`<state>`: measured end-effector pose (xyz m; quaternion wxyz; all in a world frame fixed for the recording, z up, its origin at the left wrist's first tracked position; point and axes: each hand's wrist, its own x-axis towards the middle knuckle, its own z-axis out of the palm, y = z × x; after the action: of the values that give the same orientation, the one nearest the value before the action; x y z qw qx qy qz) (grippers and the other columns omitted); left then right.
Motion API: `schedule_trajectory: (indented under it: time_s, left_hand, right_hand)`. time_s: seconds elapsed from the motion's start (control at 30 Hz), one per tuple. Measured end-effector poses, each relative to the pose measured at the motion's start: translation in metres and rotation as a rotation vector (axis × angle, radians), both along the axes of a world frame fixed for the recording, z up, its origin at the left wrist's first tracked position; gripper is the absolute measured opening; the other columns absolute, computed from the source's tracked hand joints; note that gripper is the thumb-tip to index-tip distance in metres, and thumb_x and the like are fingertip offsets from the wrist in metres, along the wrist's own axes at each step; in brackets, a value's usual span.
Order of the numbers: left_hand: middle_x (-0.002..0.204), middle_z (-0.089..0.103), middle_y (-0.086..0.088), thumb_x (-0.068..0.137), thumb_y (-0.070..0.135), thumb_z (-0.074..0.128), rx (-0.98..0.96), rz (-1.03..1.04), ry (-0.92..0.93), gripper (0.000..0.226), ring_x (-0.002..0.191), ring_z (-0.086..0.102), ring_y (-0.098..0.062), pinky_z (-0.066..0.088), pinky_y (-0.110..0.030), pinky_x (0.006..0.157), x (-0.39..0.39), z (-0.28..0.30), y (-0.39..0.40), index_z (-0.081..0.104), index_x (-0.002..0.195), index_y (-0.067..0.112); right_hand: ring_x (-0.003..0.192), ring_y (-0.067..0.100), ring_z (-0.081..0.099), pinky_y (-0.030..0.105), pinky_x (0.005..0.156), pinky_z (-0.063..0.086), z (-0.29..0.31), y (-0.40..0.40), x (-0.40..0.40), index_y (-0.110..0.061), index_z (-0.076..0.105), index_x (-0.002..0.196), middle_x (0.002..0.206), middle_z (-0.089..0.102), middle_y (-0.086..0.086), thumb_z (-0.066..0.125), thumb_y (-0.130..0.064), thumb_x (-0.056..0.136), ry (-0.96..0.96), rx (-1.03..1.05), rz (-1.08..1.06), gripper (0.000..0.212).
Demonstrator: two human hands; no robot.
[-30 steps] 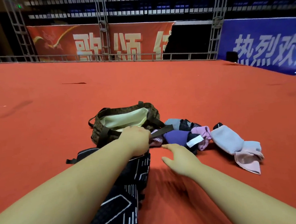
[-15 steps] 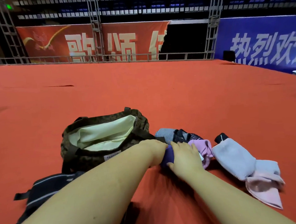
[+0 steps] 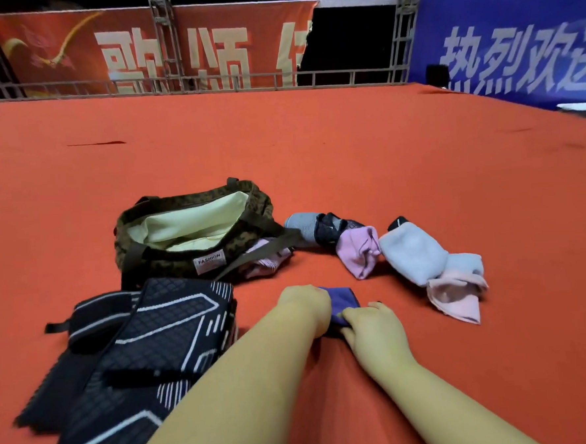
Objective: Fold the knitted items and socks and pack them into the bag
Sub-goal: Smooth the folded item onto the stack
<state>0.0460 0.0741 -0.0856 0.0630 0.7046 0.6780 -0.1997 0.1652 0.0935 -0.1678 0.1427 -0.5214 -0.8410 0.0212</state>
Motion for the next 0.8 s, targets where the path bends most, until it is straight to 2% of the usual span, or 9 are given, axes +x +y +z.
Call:
schedule_trajectory:
  time_s: [0.1, 0.17, 0.33, 0.43, 0.53, 0.6, 0.67, 0.8]
  left_hand:
    - [0.13, 0.056, -0.013, 0.092, 0.014, 0.05, 0.034, -0.013, -0.036, 0.033, 0.12, 0.054, -0.028, 0.044, -0.037, 0.096, 0.014, -0.008, -0.038, 0.056, 0.123, 0.005]
    - [0.128, 0.058, -0.013, 0.091, 0.013, 0.049, 0.04, 0.007, -0.084, 0.031, 0.118, 0.055, -0.028, 0.045, -0.037, 0.094, 0.021, -0.008, -0.061, 0.058, 0.12, 0.005]
    - [0.125, 0.059, -0.013, 0.092, 0.016, 0.047, 0.072, -0.014, -0.113, 0.029, 0.115, 0.056, -0.028, 0.045, -0.036, 0.092, 0.036, -0.013, -0.12, 0.06, 0.117, 0.008]
    - [0.126, 0.058, -0.011, 0.093, 0.017, 0.046, 0.11, -0.017, -0.127, 0.03, 0.116, 0.055, -0.027, 0.044, -0.034, 0.092, 0.044, -0.017, -0.147, 0.059, 0.119, 0.009]
    - [0.126, 0.059, -0.009, 0.093, 0.018, 0.045, 0.137, 0.0, -0.174, 0.03, 0.116, 0.056, -0.026, 0.045, -0.034, 0.091, 0.048, -0.02, -0.17, 0.059, 0.12, 0.012]
    - [0.125, 0.06, -0.008, 0.093, 0.019, 0.046, 0.14, 0.035, -0.234, 0.031, 0.116, 0.056, -0.026, 0.045, -0.033, 0.089, 0.047, -0.024, -0.186, 0.061, 0.12, 0.015]
    - [0.125, 0.061, -0.005, 0.094, 0.022, 0.047, 0.138, 0.079, -0.327, 0.03, 0.115, 0.056, -0.025, 0.044, -0.031, 0.089, 0.042, -0.028, -0.201, 0.063, 0.119, 0.022]
    - [0.122, 0.063, -0.001, 0.094, 0.027, 0.05, 0.136, 0.163, -0.56, 0.027, 0.114, 0.055, -0.023, 0.041, -0.029, 0.09, 0.021, -0.038, -0.228, 0.065, 0.116, 0.031]
  right_hand:
    - [0.039, 0.016, 0.047, 0.022, 0.046, 0.034, 0.005, -0.047, 0.02, -0.022, 0.052, 0.045, 0.04, 0.052, -0.001, 0.069, -0.036, 0.047, -0.026, 0.148, -0.012, 0.022]
    - [0.04, 0.019, 0.049, 0.021, 0.045, 0.035, 0.004, -0.066, 0.029, -0.023, 0.053, 0.048, 0.042, 0.053, 0.001, 0.072, -0.036, 0.05, -0.007, 0.122, -0.002, 0.023]
    - [0.053, 0.026, 0.058, 0.03, 0.053, 0.044, -0.007, -0.122, 0.057, -0.02, 0.063, 0.061, 0.054, 0.062, 0.001, 0.062, -0.036, 0.065, 0.114, 0.05, 0.034, 0.016]
    - [0.059, 0.026, 0.061, 0.032, 0.058, 0.045, -0.007, -0.149, 0.066, -0.019, 0.068, 0.068, 0.062, 0.067, 0.002, 0.053, -0.04, 0.071, 0.167, 0.017, 0.023, 0.026]
    - [0.061, 0.027, 0.063, 0.034, 0.061, 0.05, -0.007, -0.172, 0.074, -0.019, 0.072, 0.073, 0.066, 0.07, 0.002, 0.059, -0.038, 0.071, 0.224, 0.015, 0.033, 0.023]
    - [0.058, 0.025, 0.062, 0.034, 0.061, 0.05, -0.005, -0.187, 0.076, -0.021, 0.072, 0.072, 0.062, 0.068, 0.0, 0.064, -0.037, 0.069, 0.259, 0.031, 0.049, 0.018]
    - [0.056, 0.018, 0.057, 0.032, 0.064, 0.047, -0.003, -0.199, 0.08, -0.024, 0.071, 0.073, 0.059, 0.065, -0.004, 0.061, -0.044, 0.07, 0.275, 0.078, 0.072, 0.023]
    - [0.075, 0.015, 0.061, 0.028, 0.073, 0.042, 0.005, -0.213, 0.091, -0.024, 0.07, 0.089, 0.08, 0.068, -0.01, 0.055, -0.056, 0.069, 0.321, 0.068, 0.112, 0.041]
